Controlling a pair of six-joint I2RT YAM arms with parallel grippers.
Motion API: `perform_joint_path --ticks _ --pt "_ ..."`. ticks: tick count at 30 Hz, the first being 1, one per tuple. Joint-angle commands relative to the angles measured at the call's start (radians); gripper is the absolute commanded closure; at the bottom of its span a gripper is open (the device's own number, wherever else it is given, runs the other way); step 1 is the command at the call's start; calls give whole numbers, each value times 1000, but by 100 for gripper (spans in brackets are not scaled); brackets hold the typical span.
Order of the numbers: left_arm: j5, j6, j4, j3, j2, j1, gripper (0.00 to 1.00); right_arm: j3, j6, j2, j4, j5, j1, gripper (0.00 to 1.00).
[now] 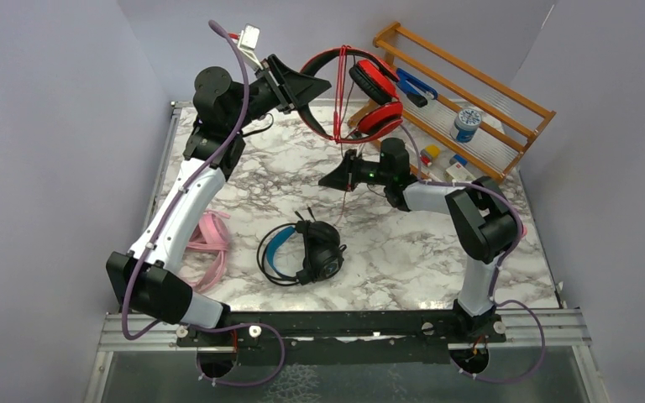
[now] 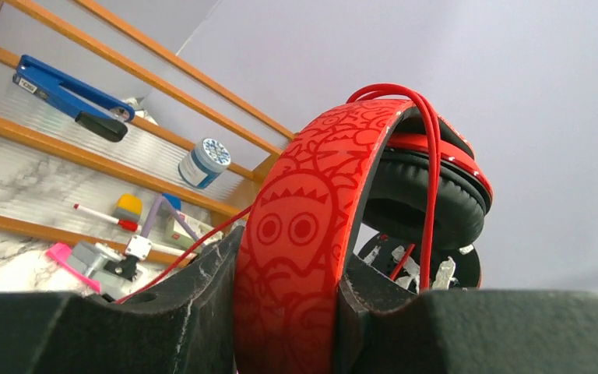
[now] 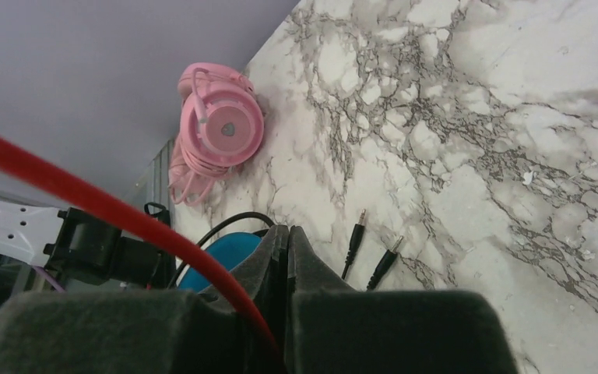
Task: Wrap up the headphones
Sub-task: Wrap the headphones cable around the headphones.
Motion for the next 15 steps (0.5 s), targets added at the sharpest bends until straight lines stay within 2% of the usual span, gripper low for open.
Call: perform_joint_path --ticks 1,5,10,15 --pt "-80 -46 71 42 -11 -3 100 -45 52 0 171 -28 12 95" --pt "-196 -32 31 72 5 -3 100 -108 35 -22 170 22 19 99" --pt "-422 -16 67 82 35 -3 100 -171 -83 -93 9 117 54 99" --pt "-549 58 59 149 127 2 100 -254 -193 -248 -171 222 94 99"
